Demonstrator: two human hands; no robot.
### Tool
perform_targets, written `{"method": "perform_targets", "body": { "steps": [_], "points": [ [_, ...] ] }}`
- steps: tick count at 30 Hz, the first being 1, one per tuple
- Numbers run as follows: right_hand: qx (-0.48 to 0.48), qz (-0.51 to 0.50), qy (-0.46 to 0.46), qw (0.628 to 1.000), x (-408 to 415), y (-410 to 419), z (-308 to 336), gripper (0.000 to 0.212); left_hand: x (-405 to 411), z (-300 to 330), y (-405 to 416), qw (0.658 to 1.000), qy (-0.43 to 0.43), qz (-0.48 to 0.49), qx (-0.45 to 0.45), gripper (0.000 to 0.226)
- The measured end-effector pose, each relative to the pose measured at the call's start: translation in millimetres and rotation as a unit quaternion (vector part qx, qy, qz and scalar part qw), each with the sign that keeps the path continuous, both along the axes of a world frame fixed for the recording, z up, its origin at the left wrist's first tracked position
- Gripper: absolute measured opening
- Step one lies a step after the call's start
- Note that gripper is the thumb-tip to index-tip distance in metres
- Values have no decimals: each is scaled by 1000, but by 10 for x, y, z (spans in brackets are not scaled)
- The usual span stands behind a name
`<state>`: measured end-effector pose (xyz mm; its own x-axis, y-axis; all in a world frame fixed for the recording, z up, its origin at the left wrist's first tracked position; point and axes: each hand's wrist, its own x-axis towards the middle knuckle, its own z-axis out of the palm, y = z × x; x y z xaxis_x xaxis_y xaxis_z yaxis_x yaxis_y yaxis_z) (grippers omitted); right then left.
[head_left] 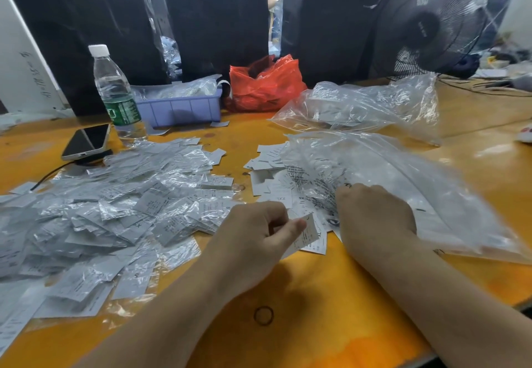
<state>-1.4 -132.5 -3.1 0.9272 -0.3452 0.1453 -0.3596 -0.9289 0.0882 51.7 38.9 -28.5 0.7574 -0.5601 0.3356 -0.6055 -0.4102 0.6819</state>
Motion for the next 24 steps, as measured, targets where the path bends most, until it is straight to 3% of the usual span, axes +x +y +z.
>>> {"method": "perform_targets", "body": {
  "steps": [4,7,10,14,18,22,24],
  "points": [
    [-1,22,-37,999,12,-6,-18,24,13,13,13,1000,-9,-8,-8,37],
    [-10,65,-152,986,3,-41,-41,27,24,38,29,1000,1,-3,-14,37],
    [31,148,-277,949,-13,-39,-67,37,52,73,71,999,12,27,-40,41],
    [141,261,-381,876,33,7,-66,29,99,106,136,995,24,69,-66,42],
    [338,246,-398,817,94,51,21,30,131,150,191,991,36,98,-88,35],
    [532,209,-327,753,233,154,132,28,190,196,266,984,54,121,-117,20],
    [584,207,-294,728,366,222,196,30,219,222,312,980,56,141,-125,18]
  ]
}}
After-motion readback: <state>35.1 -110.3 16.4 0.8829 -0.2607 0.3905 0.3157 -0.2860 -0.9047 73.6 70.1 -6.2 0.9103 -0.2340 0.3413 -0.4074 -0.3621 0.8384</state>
